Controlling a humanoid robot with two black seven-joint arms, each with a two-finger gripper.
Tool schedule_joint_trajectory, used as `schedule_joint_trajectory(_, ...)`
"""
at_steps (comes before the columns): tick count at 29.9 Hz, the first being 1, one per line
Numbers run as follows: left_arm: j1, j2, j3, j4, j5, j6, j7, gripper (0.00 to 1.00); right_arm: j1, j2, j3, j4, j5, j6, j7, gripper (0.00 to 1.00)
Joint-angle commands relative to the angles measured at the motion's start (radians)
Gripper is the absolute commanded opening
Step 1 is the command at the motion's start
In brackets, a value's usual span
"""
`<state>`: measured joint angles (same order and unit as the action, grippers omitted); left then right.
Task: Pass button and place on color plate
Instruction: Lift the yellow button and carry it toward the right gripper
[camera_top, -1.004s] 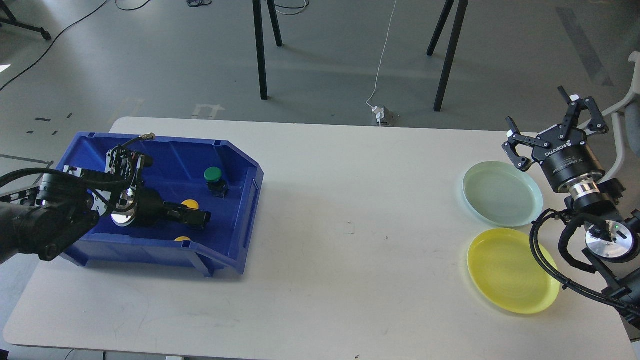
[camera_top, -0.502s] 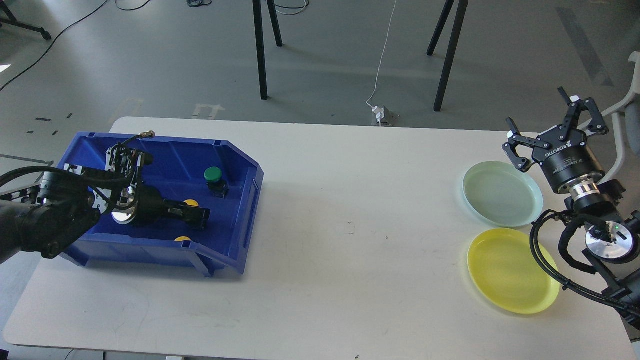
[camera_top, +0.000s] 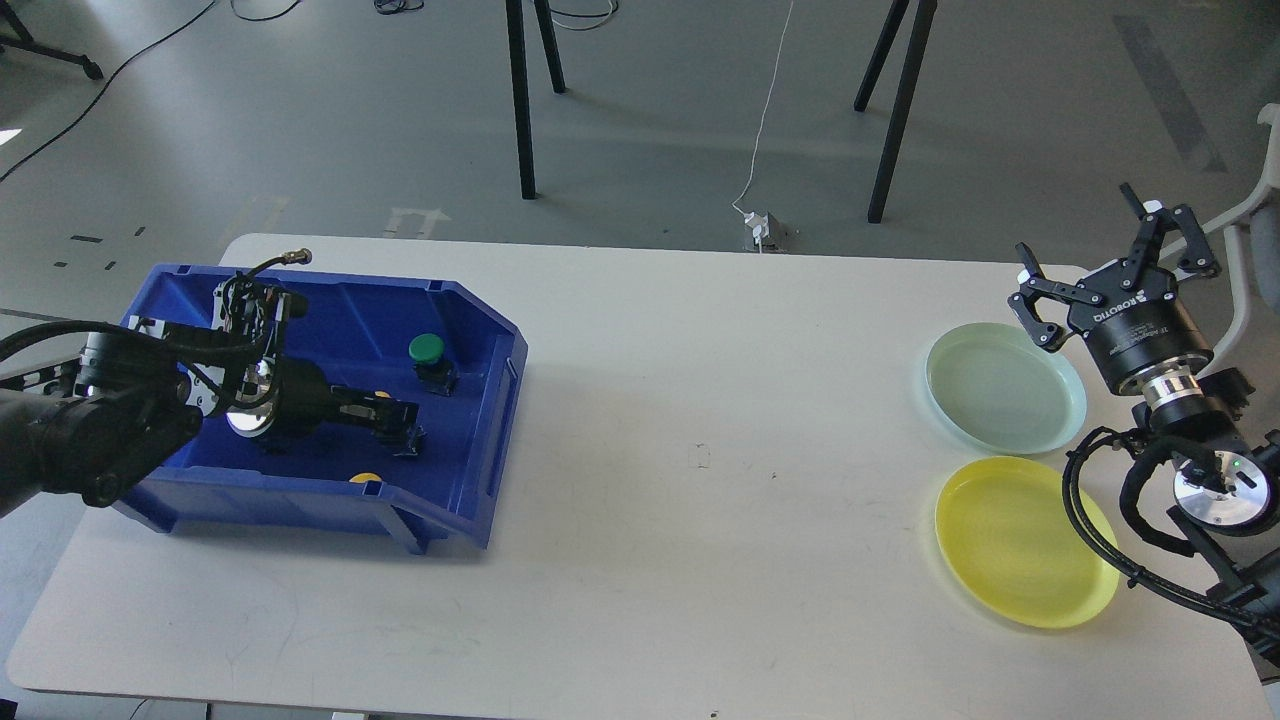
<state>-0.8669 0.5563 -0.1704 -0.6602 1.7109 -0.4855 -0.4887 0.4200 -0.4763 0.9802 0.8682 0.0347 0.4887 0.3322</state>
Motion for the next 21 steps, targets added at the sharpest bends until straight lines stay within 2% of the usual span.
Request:
schedule_joint_trajectory(1, -0.029, 0.049, -0.006, -0.051, -0.004, -0.003, 0.000, 0.08, -0.007, -0.001, 0.002, 0.000, -0.001, 0.000, 0.004, 0.99)
schedule_joint_trajectory(10, -0.106, 0.353, -0.020, -0.378, -0.241, -0.003, 0.000, 0.08, -0.009, -0.001, 0.003, -0.001, -0.001, 0.000, 0.004, 0.99)
schedule_joint_trajectory(13, -0.106, 0.437, -0.069, -0.482, -0.325, -0.003, 0.000, 0.08, -0.010, -0.001, 0.008, -0.003, -0.001, 0.000, 0.004, 0.99)
schedule_joint_trajectory(18, -0.096, 0.547, -0.170, -0.666, -0.594, -0.003, 0.000, 0.08, -0.013, 0.002, 0.052, 0.005, 0.001, 0.000, 0.002, 0.99)
schedule_joint_trajectory(21, -0.096, 0.551, -0.199, -0.751, -0.764, -0.003, 0.000, 0.08, -0.009, -0.001, 0.060, 0.025, 0.001, 0.000, 0.001, 0.99)
